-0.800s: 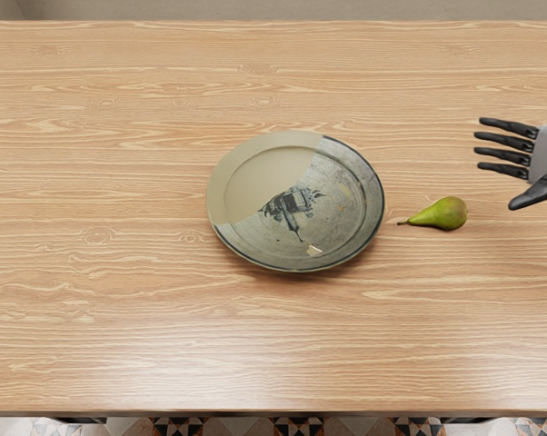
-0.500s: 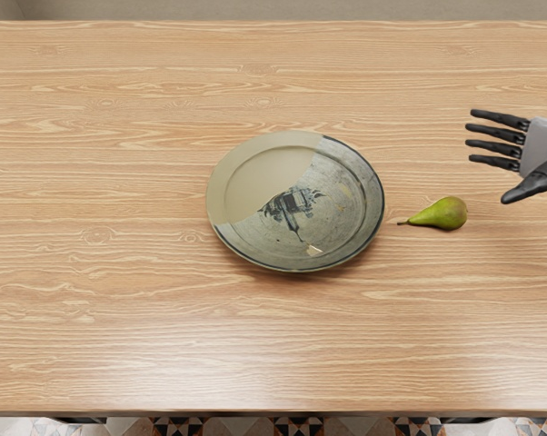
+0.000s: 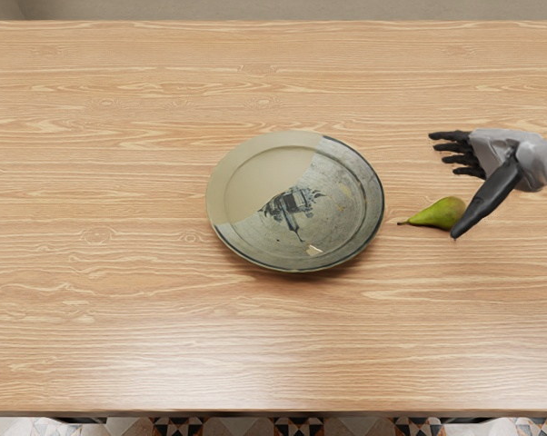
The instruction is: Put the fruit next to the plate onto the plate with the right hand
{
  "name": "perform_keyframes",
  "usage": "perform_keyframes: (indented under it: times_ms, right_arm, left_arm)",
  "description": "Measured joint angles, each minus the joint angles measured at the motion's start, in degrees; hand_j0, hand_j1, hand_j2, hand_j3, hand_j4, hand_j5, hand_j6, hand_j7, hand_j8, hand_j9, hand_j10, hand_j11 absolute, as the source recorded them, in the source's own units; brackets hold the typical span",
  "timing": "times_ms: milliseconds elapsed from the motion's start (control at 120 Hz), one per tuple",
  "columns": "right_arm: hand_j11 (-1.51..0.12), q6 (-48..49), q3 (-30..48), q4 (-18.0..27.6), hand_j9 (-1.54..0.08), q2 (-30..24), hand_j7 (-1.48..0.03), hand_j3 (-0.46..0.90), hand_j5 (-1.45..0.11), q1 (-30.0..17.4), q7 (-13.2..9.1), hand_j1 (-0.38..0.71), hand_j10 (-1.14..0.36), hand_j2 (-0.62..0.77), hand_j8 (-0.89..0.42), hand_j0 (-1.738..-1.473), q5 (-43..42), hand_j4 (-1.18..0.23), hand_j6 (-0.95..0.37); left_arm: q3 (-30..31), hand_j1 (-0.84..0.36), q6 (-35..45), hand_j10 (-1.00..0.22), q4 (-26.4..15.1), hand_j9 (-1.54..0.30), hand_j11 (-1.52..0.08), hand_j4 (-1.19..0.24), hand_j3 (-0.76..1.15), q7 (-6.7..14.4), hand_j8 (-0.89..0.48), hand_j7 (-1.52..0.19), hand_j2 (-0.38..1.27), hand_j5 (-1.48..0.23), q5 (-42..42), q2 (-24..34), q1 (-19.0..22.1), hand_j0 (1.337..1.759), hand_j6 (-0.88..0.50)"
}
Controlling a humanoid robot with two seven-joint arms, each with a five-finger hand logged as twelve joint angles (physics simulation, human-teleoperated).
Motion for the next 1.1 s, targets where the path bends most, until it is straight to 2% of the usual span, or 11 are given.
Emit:
perform_keyframes:
  times_ms: [233, 317, 408, 700, 942, 1100]
  right_arm:
    - [0.00, -2.15, -3.04, 3.03, 0.00, 3.36, 0.00, 0.00, 0.00, 1.68, -0.97, -0.35, 0.00, 0.00, 0.00, -1.658, -19.94, 0.00, 0.00]
    - [0.00, -4.26, -5.40, 3.27, 0.00, 3.83, 0.00, 0.00, 0.00, 1.68, -1.04, -0.35, 0.00, 0.00, 0.00, -1.658, -24.64, 0.00, -0.01]
    - [0.00, -4.82, -6.63, 3.38, 0.00, 4.21, 0.00, 0.00, 0.00, 1.86, -1.07, -0.35, 0.00, 0.00, -0.01, -1.658, -26.93, 0.00, -0.01]
    - [0.00, -8.77, -10.40, 3.48, 0.00, 10.06, 0.00, 0.00, 0.00, 3.09, -1.09, -0.35, 0.00, 0.00, -0.01, -1.658, -34.36, 0.00, -0.01]
    - [0.00, -12.40, -18.05, 1.83, 0.00, 10.17, 0.00, 0.00, 0.00, 4.26, -1.09, -0.35, 0.00, 0.00, -0.01, -1.658, -38.55, 0.00, -0.01]
    - [0.00, -17.29, -20.08, 0.49, 0.00, 10.84, 0.00, 0.00, 0.00, 4.80, -1.09, -0.35, 0.00, 0.00, -0.01, -1.658, -41.29, 0.00, -0.01]
  left_arm:
    - [0.00, 0.35, 0.00, 0.00, 0.00, 0.00, 0.00, 0.00, 0.00, -0.02, 0.00, 0.00, 0.00, 0.00, 0.00, 0.00, 0.00, 1.658, 0.00]
    - [0.00, 0.35, 0.00, 0.00, 0.00, 0.00, 0.00, 0.00, 0.00, -0.01, 0.00, 0.00, 0.00, 0.00, 0.00, 0.00, 0.00, 1.658, 0.00]
    - [0.00, 0.35, 0.00, 0.00, 0.00, 0.00, 0.00, 0.00, 0.00, 0.01, 0.00, 0.00, 0.00, 0.00, 0.00, 0.00, 0.00, 1.658, 0.00]
    - [0.01, 0.35, 0.00, 0.00, 0.00, 0.00, 0.00, 0.00, 0.00, -0.01, 0.00, 0.00, 0.00, 0.00, 0.00, 0.00, 0.00, 1.658, 0.00]
    - [0.00, 0.35, 0.00, 0.00, 0.00, 0.00, 0.00, 0.00, 0.00, -0.03, 0.00, 0.00, 0.00, 0.00, 0.00, 0.00, 0.00, 1.658, 0.00]
    - [0.00, 0.35, 0.00, 0.00, 0.00, 0.00, 0.00, 0.00, 0.00, -0.01, 0.00, 0.00, 0.00, 0.00, 0.00, 0.00, 0.00, 1.658, 0.00]
